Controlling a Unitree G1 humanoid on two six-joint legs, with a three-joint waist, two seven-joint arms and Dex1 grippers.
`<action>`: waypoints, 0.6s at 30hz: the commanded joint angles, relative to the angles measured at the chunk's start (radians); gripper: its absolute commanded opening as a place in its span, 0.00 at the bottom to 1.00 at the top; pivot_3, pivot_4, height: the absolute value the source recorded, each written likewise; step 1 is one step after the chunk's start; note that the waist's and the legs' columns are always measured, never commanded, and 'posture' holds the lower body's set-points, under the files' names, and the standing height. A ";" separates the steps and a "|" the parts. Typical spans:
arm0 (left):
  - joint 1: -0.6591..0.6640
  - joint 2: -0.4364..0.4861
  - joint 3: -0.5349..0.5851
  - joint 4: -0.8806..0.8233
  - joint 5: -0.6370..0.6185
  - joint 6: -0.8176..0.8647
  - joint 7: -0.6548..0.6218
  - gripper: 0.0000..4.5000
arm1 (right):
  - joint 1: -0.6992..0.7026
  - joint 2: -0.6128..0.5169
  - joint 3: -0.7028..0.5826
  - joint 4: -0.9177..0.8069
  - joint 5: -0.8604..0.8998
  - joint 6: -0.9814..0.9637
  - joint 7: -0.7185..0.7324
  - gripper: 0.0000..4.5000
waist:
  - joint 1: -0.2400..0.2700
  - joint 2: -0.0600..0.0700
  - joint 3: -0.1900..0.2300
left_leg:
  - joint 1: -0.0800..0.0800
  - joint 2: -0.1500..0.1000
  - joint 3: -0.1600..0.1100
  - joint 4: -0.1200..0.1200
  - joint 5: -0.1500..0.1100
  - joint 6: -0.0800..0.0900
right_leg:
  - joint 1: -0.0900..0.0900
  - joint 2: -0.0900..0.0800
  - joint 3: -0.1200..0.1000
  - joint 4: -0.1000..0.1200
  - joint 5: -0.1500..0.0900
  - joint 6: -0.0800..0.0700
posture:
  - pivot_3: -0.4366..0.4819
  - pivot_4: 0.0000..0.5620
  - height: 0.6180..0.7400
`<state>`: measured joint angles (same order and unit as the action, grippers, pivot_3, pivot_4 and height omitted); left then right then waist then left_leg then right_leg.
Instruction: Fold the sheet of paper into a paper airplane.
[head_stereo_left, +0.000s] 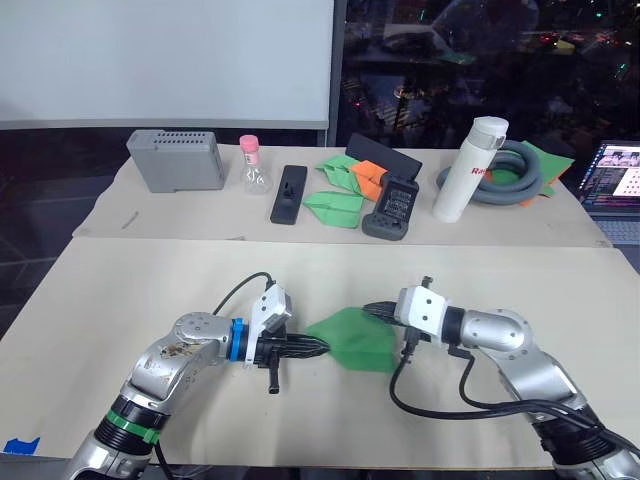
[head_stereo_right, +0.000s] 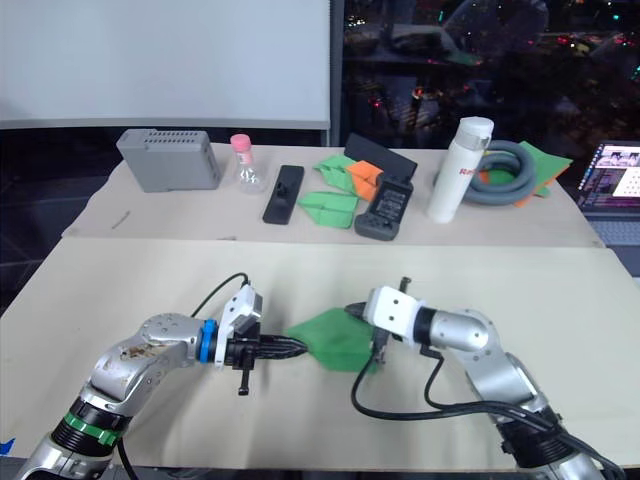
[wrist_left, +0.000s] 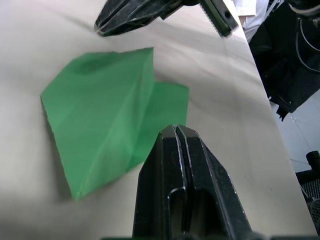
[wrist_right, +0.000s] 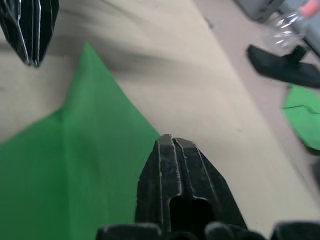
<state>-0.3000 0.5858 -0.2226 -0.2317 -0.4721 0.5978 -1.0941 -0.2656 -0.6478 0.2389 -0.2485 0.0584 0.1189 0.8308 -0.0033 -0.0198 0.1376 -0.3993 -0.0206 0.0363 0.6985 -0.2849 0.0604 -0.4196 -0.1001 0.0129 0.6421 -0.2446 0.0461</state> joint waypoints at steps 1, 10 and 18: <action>0.002 0.011 0.021 -0.043 -0.012 -0.012 -0.002 0.00 | 0.015 -0.002 0.032 -0.061 0.010 0.067 0.036 0.00 | 0.001 0.000 0.000 | 0.000 0.000 0.000 0.000 0.000 0.000 | 0.000 0.000 0.000 0.000 0.000 0.000 | 0.48 0.27 1.00; -0.007 0.046 0.052 -0.029 -0.030 -0.016 -0.029 0.00 | 0.104 -0.020 0.013 -0.143 0.107 0.174 0.109 0.00 | 0.003 0.000 0.000 | 0.000 0.000 0.000 0.000 0.000 0.000 | 0.000 0.000 0.000 0.000 0.000 0.000 | 0.48 0.27 1.00; -0.005 0.025 0.026 -0.036 -0.018 -0.024 -0.021 0.00 | 0.148 0.008 -0.017 -0.182 0.124 0.208 0.070 0.00 | 0.004 0.000 0.000 | 0.000 0.000 0.000 0.000 0.000 0.000 | 0.000 0.001 0.000 0.000 0.000 0.000 | 0.48 0.27 1.00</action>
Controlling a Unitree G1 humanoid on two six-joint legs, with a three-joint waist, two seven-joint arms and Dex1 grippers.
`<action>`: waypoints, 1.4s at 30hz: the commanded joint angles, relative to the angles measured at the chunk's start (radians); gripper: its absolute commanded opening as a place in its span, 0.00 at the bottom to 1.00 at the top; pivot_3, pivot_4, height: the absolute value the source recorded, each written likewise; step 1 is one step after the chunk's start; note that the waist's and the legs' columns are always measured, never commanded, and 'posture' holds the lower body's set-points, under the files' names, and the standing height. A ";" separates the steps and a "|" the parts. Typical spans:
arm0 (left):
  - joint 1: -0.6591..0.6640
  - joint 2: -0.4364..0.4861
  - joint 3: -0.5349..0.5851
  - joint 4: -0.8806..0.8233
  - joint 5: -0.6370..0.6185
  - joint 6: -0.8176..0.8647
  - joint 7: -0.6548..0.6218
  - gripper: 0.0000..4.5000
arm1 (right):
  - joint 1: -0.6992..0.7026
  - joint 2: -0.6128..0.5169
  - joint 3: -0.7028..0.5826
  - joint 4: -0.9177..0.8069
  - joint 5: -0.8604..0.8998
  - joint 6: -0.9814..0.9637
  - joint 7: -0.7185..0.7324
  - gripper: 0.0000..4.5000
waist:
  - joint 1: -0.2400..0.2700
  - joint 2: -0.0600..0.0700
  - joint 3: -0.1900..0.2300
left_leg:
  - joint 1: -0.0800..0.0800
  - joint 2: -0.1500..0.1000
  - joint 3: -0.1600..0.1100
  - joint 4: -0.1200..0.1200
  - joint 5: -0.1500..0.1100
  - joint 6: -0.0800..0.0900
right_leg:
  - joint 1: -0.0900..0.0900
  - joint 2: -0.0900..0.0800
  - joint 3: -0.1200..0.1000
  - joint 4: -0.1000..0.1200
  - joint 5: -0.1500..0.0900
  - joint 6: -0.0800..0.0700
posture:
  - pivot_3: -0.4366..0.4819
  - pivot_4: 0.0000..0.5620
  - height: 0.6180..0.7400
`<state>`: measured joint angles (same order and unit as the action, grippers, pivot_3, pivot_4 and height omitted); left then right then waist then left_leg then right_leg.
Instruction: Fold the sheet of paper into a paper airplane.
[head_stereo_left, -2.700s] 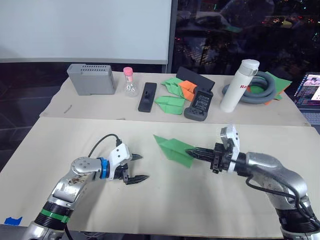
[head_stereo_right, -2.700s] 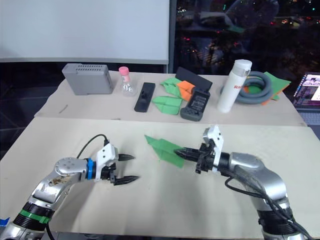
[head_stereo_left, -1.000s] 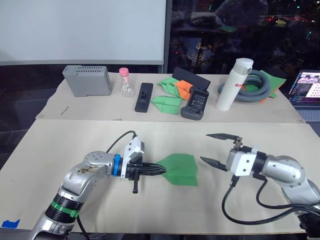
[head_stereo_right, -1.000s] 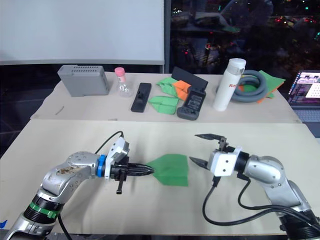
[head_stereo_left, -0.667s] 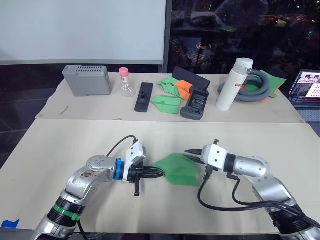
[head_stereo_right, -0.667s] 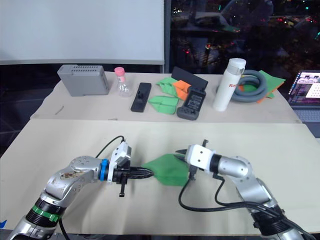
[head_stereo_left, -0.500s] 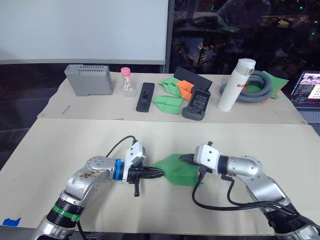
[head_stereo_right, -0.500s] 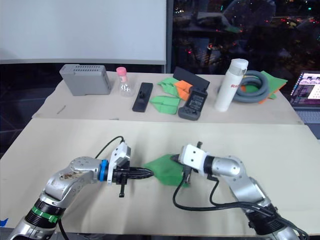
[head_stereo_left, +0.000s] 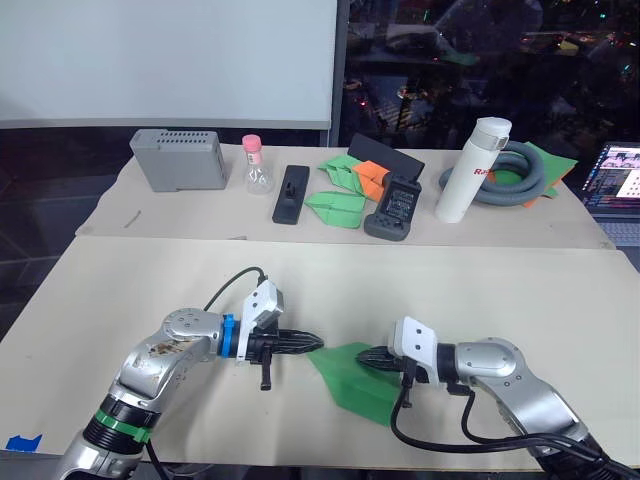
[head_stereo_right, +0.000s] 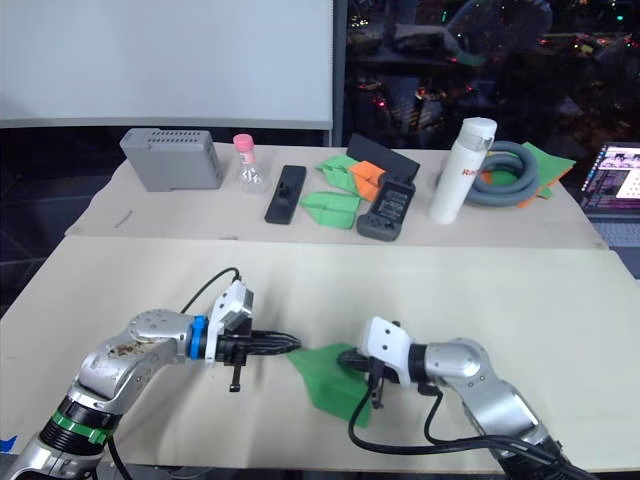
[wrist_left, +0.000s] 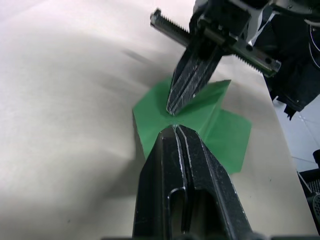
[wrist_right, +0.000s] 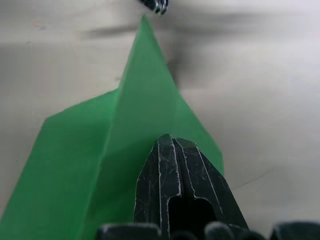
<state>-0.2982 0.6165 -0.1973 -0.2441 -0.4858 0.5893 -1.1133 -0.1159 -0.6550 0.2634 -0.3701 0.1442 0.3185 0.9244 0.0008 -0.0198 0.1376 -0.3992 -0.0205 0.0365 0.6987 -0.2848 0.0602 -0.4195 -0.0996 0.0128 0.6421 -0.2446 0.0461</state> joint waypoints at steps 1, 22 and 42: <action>-0.007 -0.007 0.003 -0.023 -0.008 -0.014 -0.002 0.00 | -0.004 0.023 -0.054 -0.069 0.048 0.016 -0.032 0.00 | 0.000 0.000 0.000 | 0.000 0.000 0.000 0.000 0.000 0.000 | 0.000 0.000 0.000 0.000 0.000 0.000 | 0.48 0.27 1.00; -0.055 0.032 -0.006 0.028 0.034 -0.059 -0.052 0.00 | 0.239 -0.146 -0.210 -0.290 0.197 0.149 -0.030 0.81 | 0.009 0.000 0.000 | 0.000 0.000 0.000 0.000 -0.001 0.001 | 0.001 0.000 0.000 -0.001 0.000 0.000 | 0.48 0.27 1.00; -0.070 0.048 0.045 0.080 0.060 -0.079 -0.022 0.00 | 0.120 -0.058 -0.093 -0.100 -0.057 -0.224 -0.081 0.01 | 0.007 0.000 0.000 | 0.000 0.001 0.000 0.002 0.000 0.001 | 0.001 0.002 0.000 0.000 0.000 0.000 | 0.48 0.27 1.00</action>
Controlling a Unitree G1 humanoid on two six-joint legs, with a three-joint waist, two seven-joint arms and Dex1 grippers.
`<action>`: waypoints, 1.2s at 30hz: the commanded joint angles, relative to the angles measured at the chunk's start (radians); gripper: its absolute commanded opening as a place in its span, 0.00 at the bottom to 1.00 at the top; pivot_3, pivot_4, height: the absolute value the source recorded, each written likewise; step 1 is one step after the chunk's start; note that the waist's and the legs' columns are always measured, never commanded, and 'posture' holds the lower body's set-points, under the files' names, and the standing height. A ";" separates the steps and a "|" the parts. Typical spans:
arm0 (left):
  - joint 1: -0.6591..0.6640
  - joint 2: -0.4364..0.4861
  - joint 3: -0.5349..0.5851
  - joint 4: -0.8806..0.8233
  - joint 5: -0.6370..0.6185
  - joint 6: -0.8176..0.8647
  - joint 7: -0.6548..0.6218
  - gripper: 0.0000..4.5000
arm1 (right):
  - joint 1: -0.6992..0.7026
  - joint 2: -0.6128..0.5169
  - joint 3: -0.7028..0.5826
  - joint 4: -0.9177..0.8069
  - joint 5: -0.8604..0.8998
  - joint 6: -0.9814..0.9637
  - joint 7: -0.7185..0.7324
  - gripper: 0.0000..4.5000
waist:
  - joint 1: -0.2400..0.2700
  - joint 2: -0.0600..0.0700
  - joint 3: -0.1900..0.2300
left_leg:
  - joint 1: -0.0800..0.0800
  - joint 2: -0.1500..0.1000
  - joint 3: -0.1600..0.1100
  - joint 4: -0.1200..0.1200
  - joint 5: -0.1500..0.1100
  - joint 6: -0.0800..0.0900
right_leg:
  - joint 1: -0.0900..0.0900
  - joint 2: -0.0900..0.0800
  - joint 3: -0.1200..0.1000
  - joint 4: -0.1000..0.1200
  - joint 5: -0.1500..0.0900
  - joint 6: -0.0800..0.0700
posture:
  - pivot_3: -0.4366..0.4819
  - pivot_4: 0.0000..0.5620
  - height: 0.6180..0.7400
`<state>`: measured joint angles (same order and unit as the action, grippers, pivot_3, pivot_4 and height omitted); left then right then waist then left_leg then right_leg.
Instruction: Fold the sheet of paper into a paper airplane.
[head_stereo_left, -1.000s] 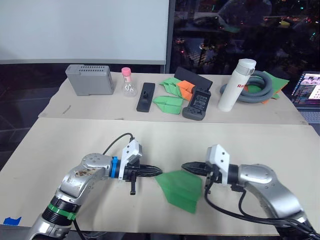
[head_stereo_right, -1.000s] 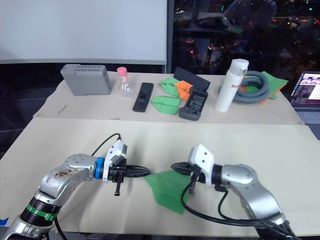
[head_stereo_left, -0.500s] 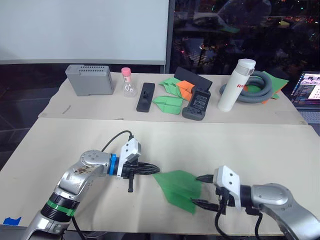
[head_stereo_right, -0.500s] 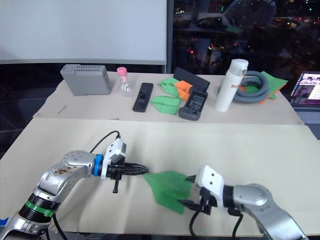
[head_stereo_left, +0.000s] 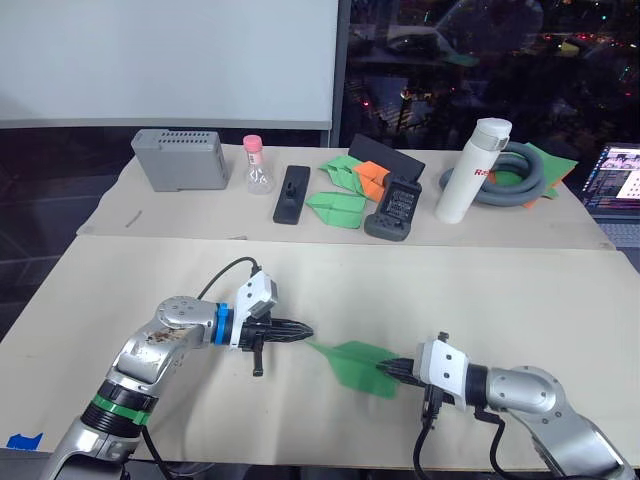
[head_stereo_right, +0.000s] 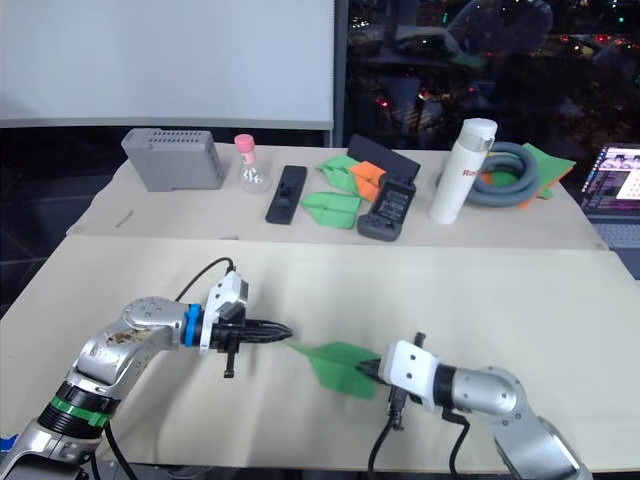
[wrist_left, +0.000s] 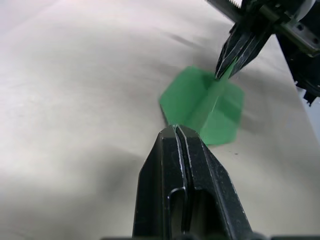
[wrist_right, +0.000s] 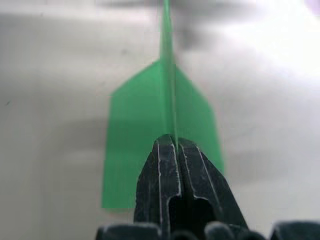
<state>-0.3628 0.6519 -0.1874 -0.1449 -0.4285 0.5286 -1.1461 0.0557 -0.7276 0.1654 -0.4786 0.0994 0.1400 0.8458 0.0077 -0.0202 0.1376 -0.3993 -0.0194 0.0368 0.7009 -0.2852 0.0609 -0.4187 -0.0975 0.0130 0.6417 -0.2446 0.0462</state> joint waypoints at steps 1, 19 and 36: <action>-0.003 0.014 0.039 -0.020 0.002 -0.018 0.014 0.00 | -0.076 0.022 0.010 0.022 -0.020 -0.053 -0.003 0.01 | -0.001 0.000 0.000 | 0.000 0.000 0.000 0.000 0.000 0.000 | 0.000 0.000 0.000 0.000 0.000 0.000 | 0.48 0.27 1.00; 0.004 -0.009 0.089 -0.018 0.009 -0.044 0.100 0.00 | -0.314 0.055 0.179 0.432 -0.355 -0.511 -0.078 0.01 | -0.003 0.000 0.000 | 0.000 0.000 0.000 0.000 0.002 -0.004 | -0.001 0.000 0.000 0.001 0.000 0.000 | 0.48 0.27 1.00; -0.070 -0.140 -0.092 0.110 0.174 -0.120 0.135 0.00 | -0.337 0.059 0.207 0.585 -0.570 -0.730 -0.276 0.01 | -0.018 -0.001 0.000 | 0.001 0.000 0.001 0.000 0.002 -0.004 | 0.000 0.001 0.001 0.003 0.000 0.000 | 0.48 0.27 1.00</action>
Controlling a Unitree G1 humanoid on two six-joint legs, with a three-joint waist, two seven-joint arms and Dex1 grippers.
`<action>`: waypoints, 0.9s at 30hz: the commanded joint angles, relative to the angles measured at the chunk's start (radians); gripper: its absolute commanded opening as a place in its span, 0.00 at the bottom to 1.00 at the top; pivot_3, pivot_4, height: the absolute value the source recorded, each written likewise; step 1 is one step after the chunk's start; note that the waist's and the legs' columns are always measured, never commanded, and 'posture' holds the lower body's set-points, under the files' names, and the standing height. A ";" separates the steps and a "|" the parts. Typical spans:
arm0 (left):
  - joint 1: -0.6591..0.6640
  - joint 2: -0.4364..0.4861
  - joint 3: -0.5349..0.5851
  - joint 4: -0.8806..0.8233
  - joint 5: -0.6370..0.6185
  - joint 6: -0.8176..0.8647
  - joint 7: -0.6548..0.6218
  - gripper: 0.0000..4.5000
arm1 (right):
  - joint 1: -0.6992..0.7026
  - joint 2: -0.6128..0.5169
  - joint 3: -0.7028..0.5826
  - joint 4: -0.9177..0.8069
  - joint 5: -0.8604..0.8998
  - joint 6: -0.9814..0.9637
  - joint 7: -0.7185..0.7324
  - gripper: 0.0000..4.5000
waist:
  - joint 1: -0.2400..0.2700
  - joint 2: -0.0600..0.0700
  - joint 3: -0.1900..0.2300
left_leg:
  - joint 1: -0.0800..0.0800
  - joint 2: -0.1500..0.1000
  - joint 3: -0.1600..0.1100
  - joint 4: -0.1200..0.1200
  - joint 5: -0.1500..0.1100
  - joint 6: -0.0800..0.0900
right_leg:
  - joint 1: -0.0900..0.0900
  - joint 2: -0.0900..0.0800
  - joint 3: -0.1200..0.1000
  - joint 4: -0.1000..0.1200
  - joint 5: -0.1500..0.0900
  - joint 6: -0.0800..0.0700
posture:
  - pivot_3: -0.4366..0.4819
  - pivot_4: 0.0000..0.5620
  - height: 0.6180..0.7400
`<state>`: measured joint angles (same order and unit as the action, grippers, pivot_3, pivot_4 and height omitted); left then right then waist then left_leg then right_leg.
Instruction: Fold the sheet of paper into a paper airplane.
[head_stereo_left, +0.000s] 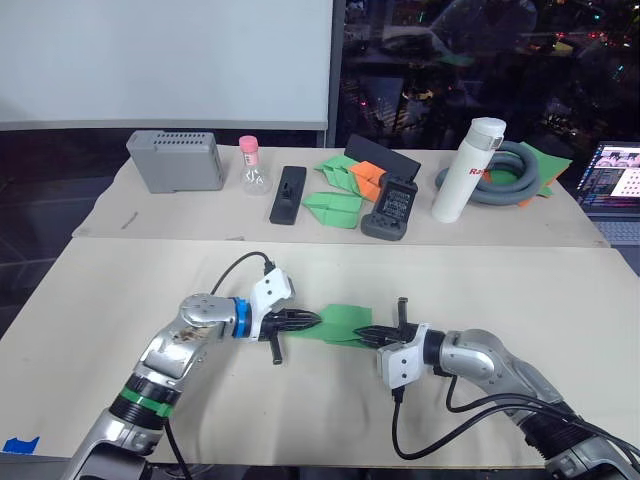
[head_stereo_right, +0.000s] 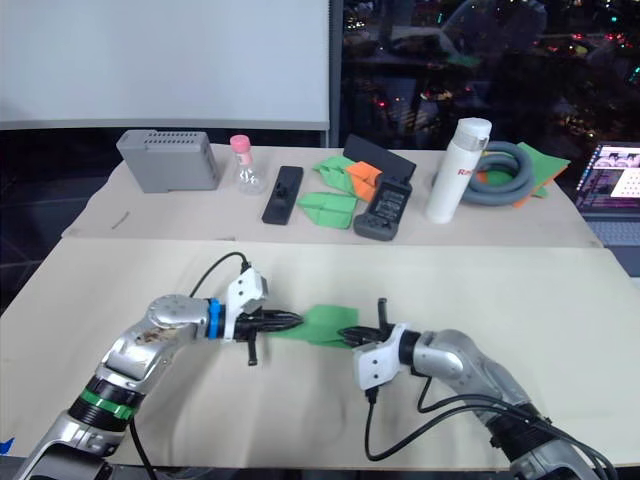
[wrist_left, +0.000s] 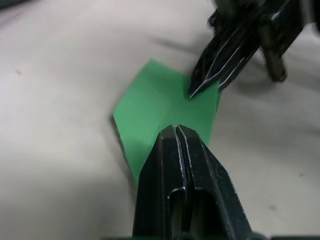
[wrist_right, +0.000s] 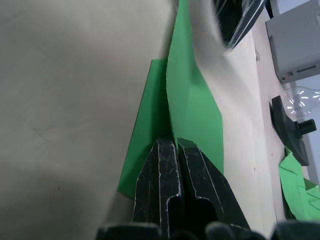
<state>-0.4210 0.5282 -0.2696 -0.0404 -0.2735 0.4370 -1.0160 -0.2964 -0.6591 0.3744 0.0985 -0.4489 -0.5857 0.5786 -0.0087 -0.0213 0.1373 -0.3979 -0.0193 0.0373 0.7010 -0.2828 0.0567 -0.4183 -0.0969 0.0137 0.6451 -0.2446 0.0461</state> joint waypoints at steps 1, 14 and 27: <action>-0.007 -0.022 -0.019 0.020 0.031 -0.037 0.010 0.00 | 0.019 -0.011 -0.004 0.003 -0.019 -0.004 -0.009 0.01 | -0.002 0.000 0.000 | 0.000 0.000 0.000 0.000 0.000 0.000 | 0.000 0.000 0.000 0.000 0.000 0.000 | 0.48 0.27 1.00; 0.001 -0.061 -0.109 0.187 0.160 -0.127 0.011 0.00 | 0.061 -0.094 -0.036 -0.053 0.017 -0.063 0.002 0.07 | 0.020 0.000 -0.001 | 0.014 -0.001 -0.001 -0.002 -0.004 0.006 | 0.017 -0.002 -0.001 -0.006 0.000 0.000 | 0.48 0.27 1.00; 0.028 -0.086 -0.098 0.197 0.159 -0.158 0.023 0.00 | 0.075 -0.242 -0.192 -0.328 0.587 0.292 0.233 0.25 | 0.014 0.000 -0.001 | 0.024 0.002 -0.001 -0.006 -0.005 0.008 | 0.030 -0.004 0.000 -0.016 0.000 0.000 | 0.48 0.27 1.00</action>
<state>-0.4218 0.4379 -0.3468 0.1353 -0.1490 0.2633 -1.0001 -0.2142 -0.9116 0.2031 -0.1684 0.0401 -0.4022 0.7865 0.0057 -0.0215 0.1365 -0.3742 -0.0173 0.0355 0.6951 -0.2880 0.0648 -0.3885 -0.1021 0.0130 0.6295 -0.2447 0.0459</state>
